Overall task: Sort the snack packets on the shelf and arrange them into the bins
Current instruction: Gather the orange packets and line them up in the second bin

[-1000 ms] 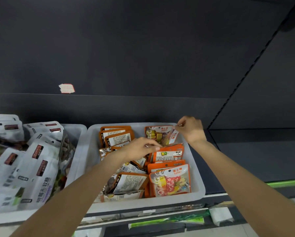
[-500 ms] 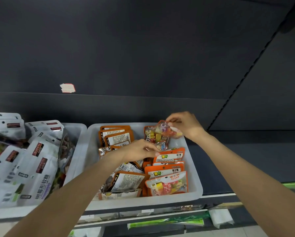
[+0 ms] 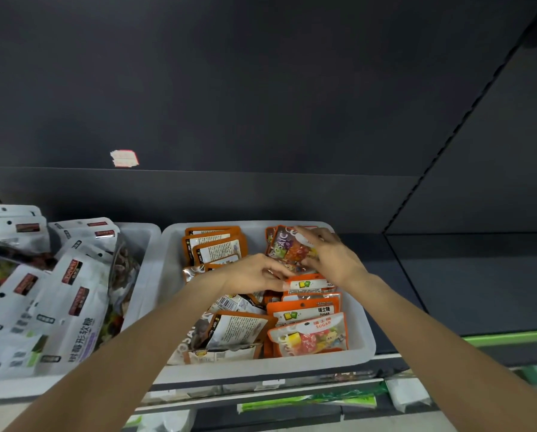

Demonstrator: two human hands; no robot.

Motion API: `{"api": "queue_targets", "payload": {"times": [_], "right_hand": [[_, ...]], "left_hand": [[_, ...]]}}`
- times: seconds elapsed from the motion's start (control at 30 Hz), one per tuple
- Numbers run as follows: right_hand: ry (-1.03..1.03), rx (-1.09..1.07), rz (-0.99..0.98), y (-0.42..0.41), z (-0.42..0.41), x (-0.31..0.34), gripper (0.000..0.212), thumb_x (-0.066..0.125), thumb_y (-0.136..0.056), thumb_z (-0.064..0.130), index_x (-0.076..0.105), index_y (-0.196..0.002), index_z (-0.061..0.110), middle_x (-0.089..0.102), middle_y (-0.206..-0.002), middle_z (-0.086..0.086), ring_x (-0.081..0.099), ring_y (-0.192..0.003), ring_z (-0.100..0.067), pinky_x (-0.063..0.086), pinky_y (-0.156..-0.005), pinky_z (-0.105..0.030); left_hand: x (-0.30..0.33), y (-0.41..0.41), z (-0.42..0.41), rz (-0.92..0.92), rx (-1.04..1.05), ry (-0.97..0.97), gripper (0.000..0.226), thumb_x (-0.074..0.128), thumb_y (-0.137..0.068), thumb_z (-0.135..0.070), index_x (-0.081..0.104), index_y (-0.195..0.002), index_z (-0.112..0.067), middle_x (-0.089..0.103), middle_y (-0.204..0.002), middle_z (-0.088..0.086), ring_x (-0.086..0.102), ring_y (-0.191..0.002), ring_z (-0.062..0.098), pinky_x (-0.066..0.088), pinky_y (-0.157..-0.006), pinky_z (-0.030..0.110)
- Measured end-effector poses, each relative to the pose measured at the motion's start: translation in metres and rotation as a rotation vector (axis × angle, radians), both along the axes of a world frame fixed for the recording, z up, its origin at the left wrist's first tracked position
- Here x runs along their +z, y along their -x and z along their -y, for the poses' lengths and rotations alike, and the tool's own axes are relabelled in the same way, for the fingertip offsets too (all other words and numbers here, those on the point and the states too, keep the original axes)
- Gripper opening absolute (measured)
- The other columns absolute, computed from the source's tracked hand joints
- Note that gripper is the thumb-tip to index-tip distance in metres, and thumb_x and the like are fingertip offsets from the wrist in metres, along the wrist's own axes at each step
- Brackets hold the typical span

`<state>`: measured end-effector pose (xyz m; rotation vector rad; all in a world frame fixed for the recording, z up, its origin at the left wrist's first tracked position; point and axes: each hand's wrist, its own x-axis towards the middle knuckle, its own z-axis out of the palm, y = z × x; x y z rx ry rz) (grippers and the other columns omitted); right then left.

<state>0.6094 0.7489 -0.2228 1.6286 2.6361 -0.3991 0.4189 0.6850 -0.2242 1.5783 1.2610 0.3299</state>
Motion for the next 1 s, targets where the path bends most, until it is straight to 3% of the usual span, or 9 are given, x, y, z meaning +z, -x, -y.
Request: {"api": "queue_targets", "payload": {"times": [0.07,0.2,0.37,0.53,0.63,0.73,0.83,0.93,1.0], "right_hand": [[-0.028,0.02,0.038,0.0,-0.001,-0.002,0.074,0.052,-0.095,0.028,0.003,-0.149,0.039,0.023,-0.152,-0.004,0.035,-0.134,-0.026,0.049,-0.096,-0.039],[0.048,0.044,0.09,-0.002,-0.001,0.001,0.083,0.055,-0.093,0.035,-0.008,-0.149,0.038,0.009,-0.158,-0.001,0.018,-0.142,-0.025,0.041,-0.105,-0.041],[0.069,0.042,0.115,-0.006,0.004,-0.001,0.096,0.058,-0.087,0.05,-0.016,-0.147,0.036,-0.001,-0.159,0.0,0.012,-0.144,-0.026,0.033,-0.11,-0.042],[0.089,-0.001,0.148,-0.005,0.002,-0.001,0.1,0.058,-0.085,0.056,-0.021,-0.145,0.039,-0.012,-0.159,0.001,0.001,-0.146,-0.026,0.029,-0.112,-0.049],[0.12,-0.022,0.16,-0.004,0.001,-0.001,0.101,0.058,-0.084,0.057,-0.023,-0.143,0.04,-0.016,-0.158,0.001,-0.002,-0.146,-0.026,0.028,-0.113,-0.051],[0.117,-0.025,0.16,-0.003,0.003,-0.002,0.1,0.059,-0.085,0.054,-0.021,-0.144,0.04,-0.01,-0.159,0.002,0.004,-0.146,-0.027,0.03,-0.112,-0.05],[0.06,-0.01,0.158,-0.002,0.003,-0.001,0.093,0.059,-0.088,0.045,-0.013,-0.147,0.041,0.002,-0.159,0.003,0.016,-0.143,-0.026,0.032,-0.11,-0.048],[0.011,-0.02,0.172,0.0,0.003,-0.001,0.081,0.053,-0.095,0.028,-0.007,-0.148,0.04,0.015,-0.157,0.001,0.024,-0.141,-0.025,0.033,-0.11,-0.047],[-0.026,-0.002,0.2,0.001,0.004,0.0,0.078,0.048,-0.095,0.013,-0.002,-0.149,0.039,0.025,-0.153,-0.005,0.035,-0.135,-0.027,0.039,-0.106,-0.045]], "left_hand": [[0.002,0.004,-0.003,-0.027,0.009,-0.038,0.031,0.062,-0.09,-0.027,0.062,-0.121,-0.024,0.062,-0.125,-0.005,0.058,-0.111,0.006,0.045,-0.1,0.027],[0.003,0.02,-0.022,-0.246,0.253,-0.223,0.031,0.056,-0.094,-0.027,0.058,-0.124,-0.019,0.063,-0.124,0.0,0.06,-0.107,0.01,0.042,-0.09,0.021],[-0.022,0.021,-0.026,-0.478,0.177,-0.143,0.053,0.059,-0.092,-0.032,0.04,-0.14,-0.019,0.047,-0.139,0.006,0.045,-0.126,0.021,0.037,-0.101,0.031],[-0.05,0.014,-0.045,-0.53,0.165,-0.086,0.043,0.06,-0.087,-0.045,0.051,-0.124,-0.023,0.058,-0.125,0.003,0.053,-0.115,0.023,0.04,-0.102,0.043],[-0.061,0.013,-0.052,-0.499,0.199,-0.02,0.044,0.061,-0.087,-0.042,0.051,-0.126,-0.022,0.061,-0.123,0.003,0.055,-0.114,0.022,0.039,-0.104,0.044],[-0.071,0.013,-0.054,-0.476,0.282,-0.04,0.039,0.062,-0.088,-0.035,0.053,-0.125,-0.025,0.063,-0.122,0.0,0.054,-0.117,0.021,0.029,-0.11,0.041],[-0.071,0.01,-0.055,-0.516,0.307,-0.088,0.035,0.064,-0.087,-0.037,0.06,-0.119,-0.025,0.063,-0.122,-0.001,0.054,-0.117,0.02,0.03,-0.109,0.038],[-0.069,0.011,-0.055,-0.561,0.202,-0.046,0.038,0.066,-0.084,-0.042,0.062,-0.116,-0.023,0.062,-0.121,-0.003,0.053,-0.118,0.019,0.025,-0.112,0.039],[-0.074,0.013,-0.057,-0.496,0.191,0.004,0.036,0.07,-0.083,-0.031,0.06,-0.116,-0.021,0.062,-0.123,-0.001,0.054,-0.117,0.019,0.028,-0.112,0.041]]}}
